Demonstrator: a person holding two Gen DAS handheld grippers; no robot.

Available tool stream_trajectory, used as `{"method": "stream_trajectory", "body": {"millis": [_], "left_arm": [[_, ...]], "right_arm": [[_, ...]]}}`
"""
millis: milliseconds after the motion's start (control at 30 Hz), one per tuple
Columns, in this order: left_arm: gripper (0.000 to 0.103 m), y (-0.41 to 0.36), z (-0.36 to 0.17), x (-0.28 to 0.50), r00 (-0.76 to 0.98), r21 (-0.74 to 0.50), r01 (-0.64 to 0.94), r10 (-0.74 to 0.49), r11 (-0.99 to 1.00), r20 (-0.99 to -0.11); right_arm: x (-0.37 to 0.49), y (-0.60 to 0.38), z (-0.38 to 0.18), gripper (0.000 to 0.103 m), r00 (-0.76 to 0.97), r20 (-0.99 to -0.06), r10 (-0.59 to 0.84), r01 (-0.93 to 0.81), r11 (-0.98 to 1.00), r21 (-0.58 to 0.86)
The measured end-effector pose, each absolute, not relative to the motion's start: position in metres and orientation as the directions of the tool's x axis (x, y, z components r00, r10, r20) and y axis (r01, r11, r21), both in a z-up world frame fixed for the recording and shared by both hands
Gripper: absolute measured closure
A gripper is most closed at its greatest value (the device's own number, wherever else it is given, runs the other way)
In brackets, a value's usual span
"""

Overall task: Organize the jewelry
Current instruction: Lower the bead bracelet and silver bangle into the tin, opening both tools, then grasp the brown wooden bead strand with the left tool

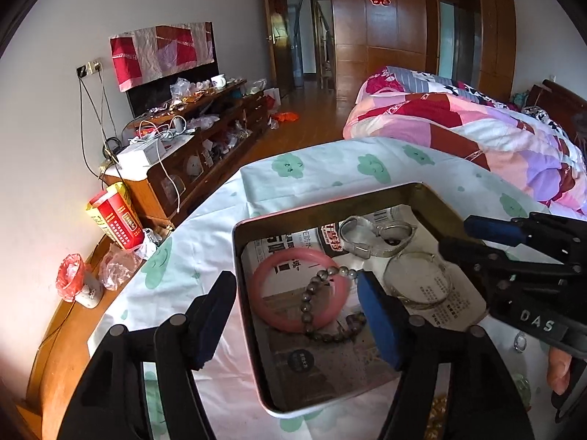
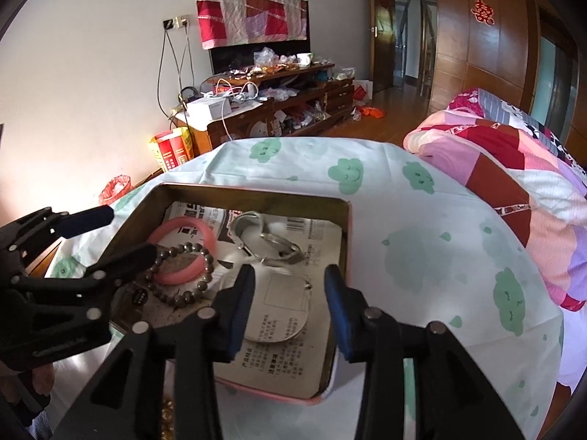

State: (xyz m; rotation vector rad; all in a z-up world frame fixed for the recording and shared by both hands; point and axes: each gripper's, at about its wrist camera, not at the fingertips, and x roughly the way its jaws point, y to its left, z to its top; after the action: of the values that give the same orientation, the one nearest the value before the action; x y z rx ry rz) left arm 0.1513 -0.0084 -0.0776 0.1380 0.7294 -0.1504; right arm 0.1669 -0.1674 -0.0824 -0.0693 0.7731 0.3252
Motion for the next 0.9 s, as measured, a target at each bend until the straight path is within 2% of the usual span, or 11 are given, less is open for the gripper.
{"method": "stream_trajectory", "body": {"millis": [200,300,467,567,900], "left_arm": [[0.034,-0.008,-0.077,0.148,0.735,0.080,0.180,-0.080,0.980,-0.673],[0.034,-0.005,-0.077,0.143,0.736,0.071,0.166,-0.076,0.983,-0.673],[0.034,0.006,-0.075,0.127,0.737,0.049,0.139,-0.071,0.989,-0.673],[0.034,0.010,-0.078,0.116,0.731,0.047,0.130,-0.064,0.990,-0.679],[0.034,0.009,-0.089,0.077,0.699,0.037,0.140,-0.072,0.989,-0.711]], "right_arm": [[0.159,-0.172,-0.078,0.060,0.680,-0.687,0.258,-0.298,0.953,0.063],[0.152,-0.174,-0.077,0.052,0.687,-0.682,0.252,-0.294,0.954,0.057],[0.140,-0.183,-0.075,0.050,0.693,-0.677,0.248,-0.280,0.958,0.065],[0.130,-0.190,-0.076,0.042,0.697,-0.677,0.235,-0.267,0.962,0.059],[0.097,-0.204,-0.085,0.041,0.693,-0.689,0.213,-0.243,0.968,0.055]]}}
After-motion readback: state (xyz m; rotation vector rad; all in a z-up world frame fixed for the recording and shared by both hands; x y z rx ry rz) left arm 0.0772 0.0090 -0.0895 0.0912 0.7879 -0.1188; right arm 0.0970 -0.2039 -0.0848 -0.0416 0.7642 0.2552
